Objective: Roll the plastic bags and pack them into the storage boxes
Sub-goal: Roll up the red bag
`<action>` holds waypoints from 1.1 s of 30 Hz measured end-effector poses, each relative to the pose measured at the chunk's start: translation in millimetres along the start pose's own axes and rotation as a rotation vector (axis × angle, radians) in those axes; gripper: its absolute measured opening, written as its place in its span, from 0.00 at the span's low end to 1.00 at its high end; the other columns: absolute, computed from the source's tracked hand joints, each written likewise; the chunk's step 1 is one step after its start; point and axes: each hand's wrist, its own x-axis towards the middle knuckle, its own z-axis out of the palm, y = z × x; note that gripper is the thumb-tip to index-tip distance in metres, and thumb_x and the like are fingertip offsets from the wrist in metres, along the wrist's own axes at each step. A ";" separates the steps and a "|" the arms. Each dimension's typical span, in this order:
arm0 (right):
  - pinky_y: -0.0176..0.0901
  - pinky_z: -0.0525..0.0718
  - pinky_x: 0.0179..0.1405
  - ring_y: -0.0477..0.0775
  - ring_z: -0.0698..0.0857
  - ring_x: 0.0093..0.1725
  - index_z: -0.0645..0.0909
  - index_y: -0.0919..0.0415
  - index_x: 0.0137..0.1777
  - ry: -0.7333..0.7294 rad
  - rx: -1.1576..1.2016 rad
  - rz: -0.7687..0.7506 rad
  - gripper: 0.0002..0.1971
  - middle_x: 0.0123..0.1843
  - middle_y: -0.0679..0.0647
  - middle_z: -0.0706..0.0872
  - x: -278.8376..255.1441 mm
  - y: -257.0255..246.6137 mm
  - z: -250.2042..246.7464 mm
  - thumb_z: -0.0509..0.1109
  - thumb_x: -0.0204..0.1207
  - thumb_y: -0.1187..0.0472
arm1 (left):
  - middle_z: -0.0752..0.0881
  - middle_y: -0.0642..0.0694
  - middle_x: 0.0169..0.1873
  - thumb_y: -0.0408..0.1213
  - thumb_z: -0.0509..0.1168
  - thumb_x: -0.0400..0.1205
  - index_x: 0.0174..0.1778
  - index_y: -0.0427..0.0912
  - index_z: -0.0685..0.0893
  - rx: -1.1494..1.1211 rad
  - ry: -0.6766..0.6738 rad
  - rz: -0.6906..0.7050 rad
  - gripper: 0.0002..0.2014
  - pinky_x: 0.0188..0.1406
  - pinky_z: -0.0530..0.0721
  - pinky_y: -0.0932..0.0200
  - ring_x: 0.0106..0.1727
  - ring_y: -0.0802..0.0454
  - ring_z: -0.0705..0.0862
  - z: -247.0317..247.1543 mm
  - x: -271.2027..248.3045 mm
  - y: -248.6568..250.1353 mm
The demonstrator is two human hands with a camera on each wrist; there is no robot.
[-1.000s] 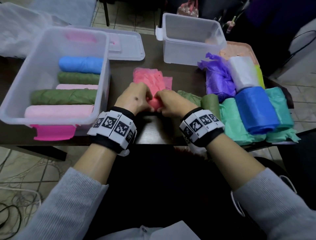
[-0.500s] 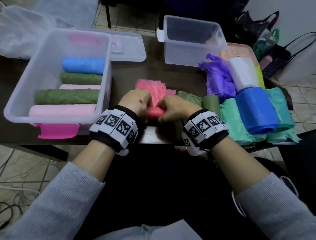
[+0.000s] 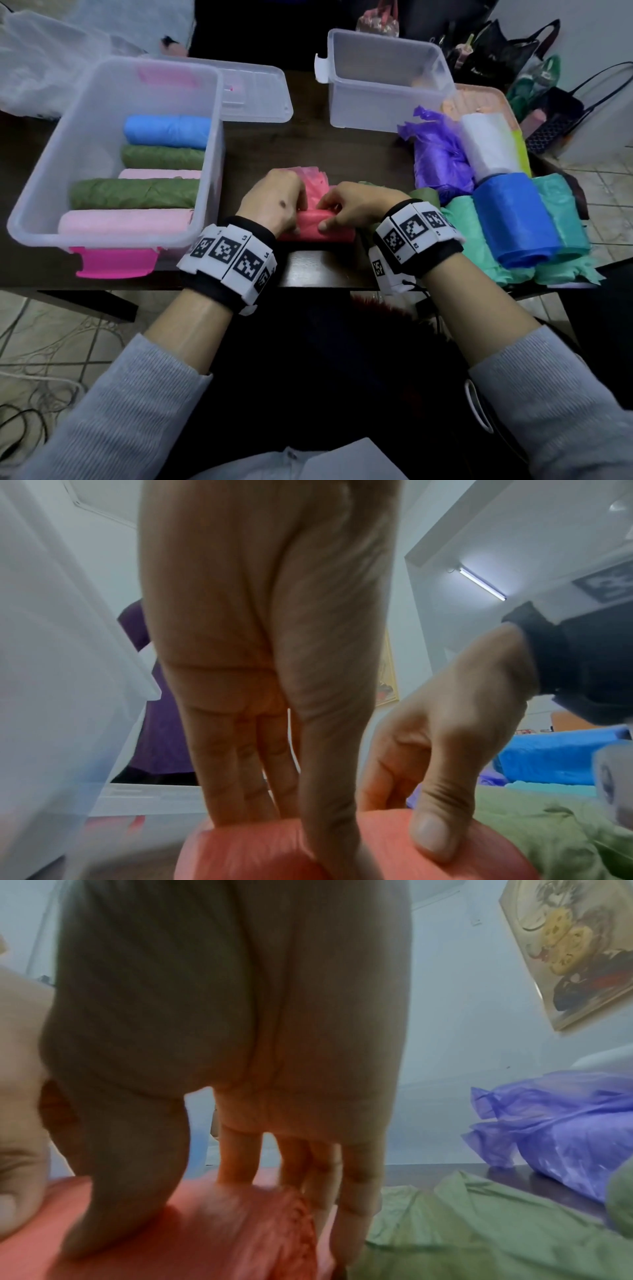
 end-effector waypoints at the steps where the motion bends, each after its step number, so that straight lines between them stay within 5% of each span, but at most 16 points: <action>1: 0.33 0.68 0.51 0.46 0.78 0.53 0.79 0.55 0.69 0.019 -0.007 0.009 0.22 0.63 0.51 0.83 0.7 -1.0 1.2 0.72 0.75 0.53 | 0.88 0.41 0.50 0.27 0.80 0.65 0.51 0.42 0.89 0.003 -0.004 0.006 0.19 0.56 0.84 0.50 0.52 0.44 0.86 0.3 -0.1 -0.4; 4: 0.35 0.69 0.52 0.53 0.79 0.61 0.79 0.59 0.64 0.172 -0.009 -0.023 0.22 0.63 0.55 0.80 2.8 -4.4 8.3 0.77 0.70 0.58 | 0.88 0.42 0.51 0.27 0.80 0.64 0.53 0.43 0.89 0.021 -0.024 0.006 0.21 0.56 0.85 0.49 0.53 0.44 0.86 -0.2 0.0 -0.9; 7: 0.38 0.75 0.52 0.57 0.82 0.58 0.81 0.64 0.57 0.293 -0.042 -0.067 0.14 0.57 0.59 0.84 -2.3 -13.1 17.9 0.71 0.72 0.63 | 0.87 0.42 0.52 0.30 0.81 0.62 0.55 0.43 0.88 0.062 -0.054 -0.017 0.24 0.55 0.85 0.49 0.54 0.44 0.86 -2.1 -2.0 0.7; 13: 0.52 0.76 0.64 0.62 0.72 0.65 0.70 0.67 0.66 0.331 -0.265 -0.077 0.25 0.65 0.62 0.73 -11.4 -17.3 49.0 0.72 0.71 0.59 | 0.87 0.39 0.48 0.28 0.78 0.66 0.55 0.41 0.87 0.124 -0.056 0.014 0.21 0.40 0.78 0.59 0.48 0.43 0.86 0.4 -5.3 1.1; 16: 0.53 0.77 0.63 0.61 0.72 0.66 0.70 0.67 0.67 0.403 -0.361 -0.077 0.20 0.66 0.61 0.73 -8.1 -16.2 58.4 0.67 0.76 0.64 | 0.85 0.40 0.48 0.28 0.74 0.69 0.56 0.42 0.85 0.082 -0.024 0.027 0.19 0.46 0.82 0.55 0.53 0.41 0.85 2.3 -4.7 -0.2; 20: 0.53 0.75 0.64 0.63 0.74 0.65 0.75 0.66 0.64 0.373 -0.251 -0.090 0.18 0.63 0.63 0.77 -0.8 -10.2 46.5 0.66 0.75 0.64 | 0.81 0.43 0.61 0.34 0.80 0.65 0.64 0.46 0.80 0.032 -0.008 0.025 0.30 0.58 0.81 0.51 0.62 0.42 0.81 6.7 -7.8 -2.0; 22: 0.46 0.76 0.60 0.62 0.78 0.62 0.78 0.64 0.64 0.310 -0.187 -0.093 0.18 0.61 0.63 0.81 -0.3 -8.2 35.3 0.68 0.74 0.62 | 0.80 0.44 0.62 0.36 0.82 0.59 0.61 0.47 0.81 0.024 0.012 0.053 0.33 0.60 0.80 0.50 0.65 0.43 0.78 8.0 -9.5 -2.6; 25: 0.37 0.72 0.50 0.61 0.81 0.60 0.78 0.62 0.66 0.195 -0.154 -0.082 0.18 0.59 0.62 0.84 -1.9 -7.8 25.2 0.67 0.76 0.62 | 0.82 0.41 0.59 0.32 0.79 0.65 0.62 0.43 0.77 -0.032 0.012 0.043 0.30 0.59 0.80 0.48 0.61 0.42 0.80 4.6 -13.6 -4.8; 29: 0.44 0.75 0.57 0.63 0.80 0.61 0.65 0.63 0.71 0.181 -0.037 -0.066 0.25 0.62 0.65 0.80 -5.3 -8.9 31.5 0.68 0.76 0.60 | 0.83 0.40 0.58 0.33 0.76 0.71 0.58 0.44 0.82 -0.042 0.000 0.031 0.20 0.59 0.81 0.50 0.58 0.43 0.82 3.8 -13.8 -12.7; 33: 0.56 0.78 0.61 0.64 0.78 0.60 0.67 0.63 0.65 0.263 -0.125 -0.117 0.32 0.62 0.63 0.73 -3.1 -6.9 51.2 0.78 0.66 0.55 | 0.83 0.41 0.60 0.36 0.72 0.75 0.61 0.47 0.83 -0.063 -0.034 0.029 0.17 0.62 0.79 0.52 0.60 0.44 0.82 4.9 -15.2 -15.4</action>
